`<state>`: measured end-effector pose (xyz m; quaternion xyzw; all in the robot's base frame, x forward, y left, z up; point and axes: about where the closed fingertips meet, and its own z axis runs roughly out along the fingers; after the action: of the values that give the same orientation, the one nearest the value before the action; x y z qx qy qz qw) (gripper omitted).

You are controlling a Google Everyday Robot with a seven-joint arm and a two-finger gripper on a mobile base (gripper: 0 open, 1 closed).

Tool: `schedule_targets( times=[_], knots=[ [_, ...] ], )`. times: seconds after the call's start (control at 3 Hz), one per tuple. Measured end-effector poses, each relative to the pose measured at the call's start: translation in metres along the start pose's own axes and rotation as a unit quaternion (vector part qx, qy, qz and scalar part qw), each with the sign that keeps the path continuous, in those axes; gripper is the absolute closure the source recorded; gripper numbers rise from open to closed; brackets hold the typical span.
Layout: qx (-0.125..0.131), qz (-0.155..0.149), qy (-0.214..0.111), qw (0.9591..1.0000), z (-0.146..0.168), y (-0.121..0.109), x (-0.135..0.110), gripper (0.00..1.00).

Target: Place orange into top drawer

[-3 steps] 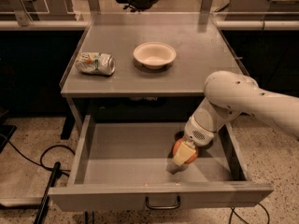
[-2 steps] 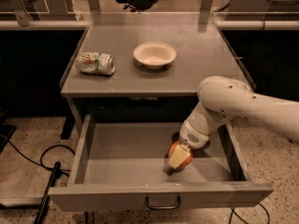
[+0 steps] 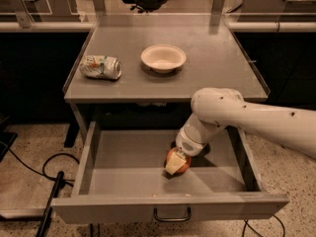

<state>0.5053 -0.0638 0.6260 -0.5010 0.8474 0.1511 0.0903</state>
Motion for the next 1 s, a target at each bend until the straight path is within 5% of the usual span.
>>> schedule_targets(
  times=[0.67, 1.0],
  knots=[
    [0.083, -0.007, 0.043, 0.9956, 0.028, 0.003, -0.014, 1.0],
    [0.076, -0.002, 0.04, 0.9963, 0.032, 0.005, -0.014, 1.0]
  ],
)
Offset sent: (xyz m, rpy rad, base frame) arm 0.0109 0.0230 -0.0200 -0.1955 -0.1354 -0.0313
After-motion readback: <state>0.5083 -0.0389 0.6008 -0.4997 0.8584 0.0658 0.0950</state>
